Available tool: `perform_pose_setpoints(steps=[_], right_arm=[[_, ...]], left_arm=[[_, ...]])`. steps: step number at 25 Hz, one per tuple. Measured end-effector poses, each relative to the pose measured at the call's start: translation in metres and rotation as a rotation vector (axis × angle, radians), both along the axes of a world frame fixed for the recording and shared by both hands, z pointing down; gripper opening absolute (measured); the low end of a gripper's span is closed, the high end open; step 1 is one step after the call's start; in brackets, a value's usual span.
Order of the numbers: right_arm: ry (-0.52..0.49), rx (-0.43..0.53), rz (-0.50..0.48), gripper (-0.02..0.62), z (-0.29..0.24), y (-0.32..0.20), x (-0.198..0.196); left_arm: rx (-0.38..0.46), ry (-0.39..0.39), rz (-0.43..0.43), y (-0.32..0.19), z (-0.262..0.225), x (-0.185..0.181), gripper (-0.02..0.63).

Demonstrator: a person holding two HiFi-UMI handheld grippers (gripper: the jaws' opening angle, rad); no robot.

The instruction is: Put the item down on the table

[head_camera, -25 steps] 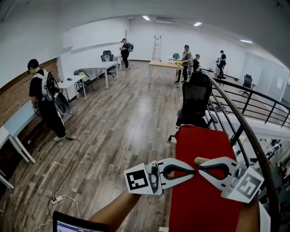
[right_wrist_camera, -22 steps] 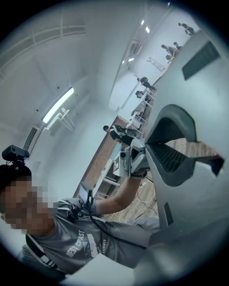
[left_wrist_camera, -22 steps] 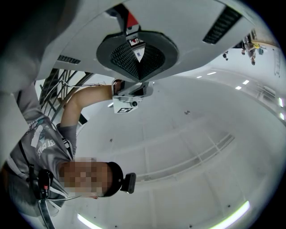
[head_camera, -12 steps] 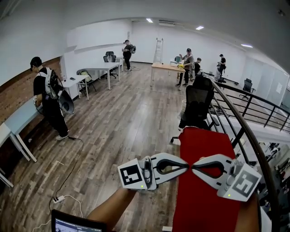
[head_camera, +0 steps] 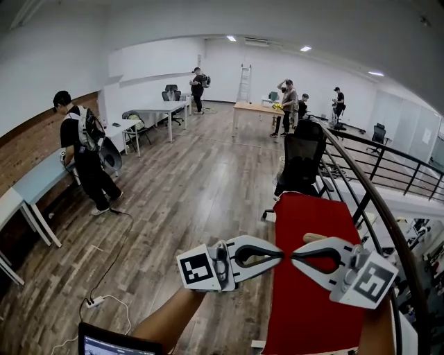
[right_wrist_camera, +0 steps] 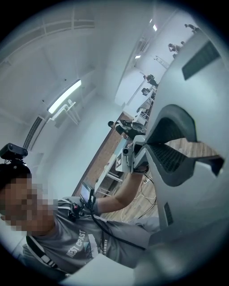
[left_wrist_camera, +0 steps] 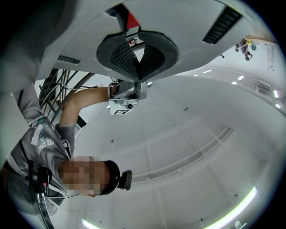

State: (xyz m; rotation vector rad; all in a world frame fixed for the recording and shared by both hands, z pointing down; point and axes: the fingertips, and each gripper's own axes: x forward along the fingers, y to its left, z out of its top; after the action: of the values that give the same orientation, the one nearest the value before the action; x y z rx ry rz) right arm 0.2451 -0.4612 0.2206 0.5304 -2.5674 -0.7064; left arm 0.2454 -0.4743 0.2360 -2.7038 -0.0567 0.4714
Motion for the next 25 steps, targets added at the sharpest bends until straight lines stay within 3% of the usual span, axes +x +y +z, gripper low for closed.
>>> perform_pose_setpoints(steps=[13, 25], right_arm=[[0.010, -0.008, 0.010, 0.005, 0.000, 0.159, -0.006], [0.019, 0.005, -0.069, 0.005, -0.019, 0.241, -0.065]], left_arm=[[0.010, -0.041, 0.033, 0.156, 0.009, 0.004, 0.002], [0.001, -0.059, -0.020, 0.223, 0.001, -0.038, 0.002]])
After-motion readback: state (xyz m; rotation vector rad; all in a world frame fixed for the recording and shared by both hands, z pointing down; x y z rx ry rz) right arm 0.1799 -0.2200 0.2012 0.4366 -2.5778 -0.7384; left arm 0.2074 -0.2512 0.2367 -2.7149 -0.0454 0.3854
